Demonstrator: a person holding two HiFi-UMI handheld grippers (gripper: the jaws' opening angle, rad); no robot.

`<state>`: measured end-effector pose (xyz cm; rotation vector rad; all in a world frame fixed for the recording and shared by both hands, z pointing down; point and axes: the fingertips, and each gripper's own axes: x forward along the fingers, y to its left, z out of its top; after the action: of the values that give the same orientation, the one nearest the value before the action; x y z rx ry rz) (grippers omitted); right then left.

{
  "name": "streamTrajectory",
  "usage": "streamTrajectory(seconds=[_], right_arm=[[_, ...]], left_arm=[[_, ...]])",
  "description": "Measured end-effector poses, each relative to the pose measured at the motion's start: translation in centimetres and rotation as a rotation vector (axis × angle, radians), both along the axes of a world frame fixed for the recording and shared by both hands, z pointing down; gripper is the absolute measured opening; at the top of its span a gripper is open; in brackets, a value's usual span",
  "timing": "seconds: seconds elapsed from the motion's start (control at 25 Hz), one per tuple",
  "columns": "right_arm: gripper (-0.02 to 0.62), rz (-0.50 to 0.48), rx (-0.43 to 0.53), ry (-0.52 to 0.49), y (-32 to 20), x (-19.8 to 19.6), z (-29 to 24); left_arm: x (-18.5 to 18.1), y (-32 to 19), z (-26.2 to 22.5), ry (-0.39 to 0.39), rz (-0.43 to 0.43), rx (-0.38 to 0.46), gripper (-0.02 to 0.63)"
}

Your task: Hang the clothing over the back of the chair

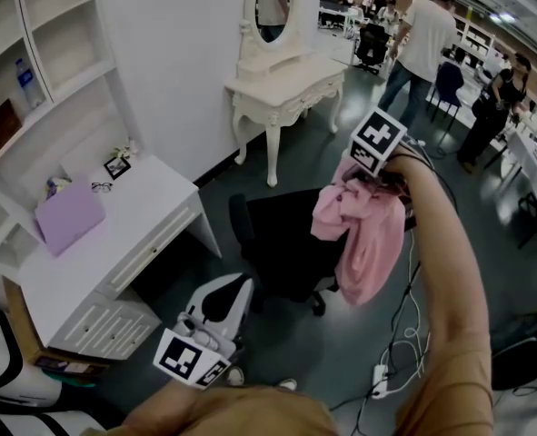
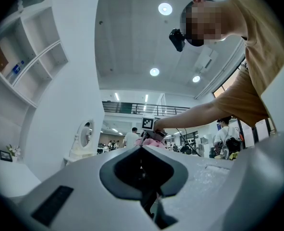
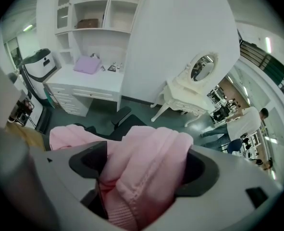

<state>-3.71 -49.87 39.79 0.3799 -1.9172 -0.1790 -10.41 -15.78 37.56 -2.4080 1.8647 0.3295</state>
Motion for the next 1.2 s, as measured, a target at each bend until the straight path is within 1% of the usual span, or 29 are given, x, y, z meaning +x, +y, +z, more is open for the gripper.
streamTrajectory(seconds=[0.12,0.28,0.4,0.6,0.8,0.88,0.96,1.04,1.08,1.2], right_arm=[[0.448,0.0,0.013,-0.015,0.1,0.0,-0.5],[0.457,0.013,0.034,-0.083,0.0,-0.1,-2.5],[0.457,0.025,0.052,-0.068,-0.3,0.4,-3.2],[0.459,0.083,0.044,-0.02,-1.3,3.0,-3.3],[0.459,0.1,0.049,-0.057,-1.5,3.5,-3.9],[0.459,0.102,0.021,-0.086,-1.3,3.5,-4.7],[0.457,0.1,-0.009,-0.071,-1.0,4.1,-5.4],[0.457,0.109,-0.01,-0.027,-1.3,5.6,-5.9],[0.457,0.122,-0.007,-0.024,-1.6,6.3,-6.1],[0.454,0.163,-0.011,-0.077,-2.2,7.3,-6.2]], left_arm=[[0.1,-0.1,-0.1,0.001,0.01,0.001,0.005],[0.0,-0.2,0.1,0.004,0.018,0.0,0.005],[0.0,-0.4,0.5,0.011,0.025,-0.009,0.005],[-0.1,-0.6,0.6,0.013,0.035,-0.009,0.005],[-0.4,-0.9,0.7,0.013,0.042,-0.012,0.005],[-0.4,-1.0,0.6,0.011,0.047,-0.01,0.005],[-0.6,-1.1,0.5,0.013,0.046,-0.007,0.005],[-0.7,-1.1,0.4,0.014,0.044,-0.004,0.005],[-0.7,-1.0,0.3,0.014,0.044,-0.002,0.005],[-0.6,-1.1,0.2,0.012,0.048,0.003,0.005]])
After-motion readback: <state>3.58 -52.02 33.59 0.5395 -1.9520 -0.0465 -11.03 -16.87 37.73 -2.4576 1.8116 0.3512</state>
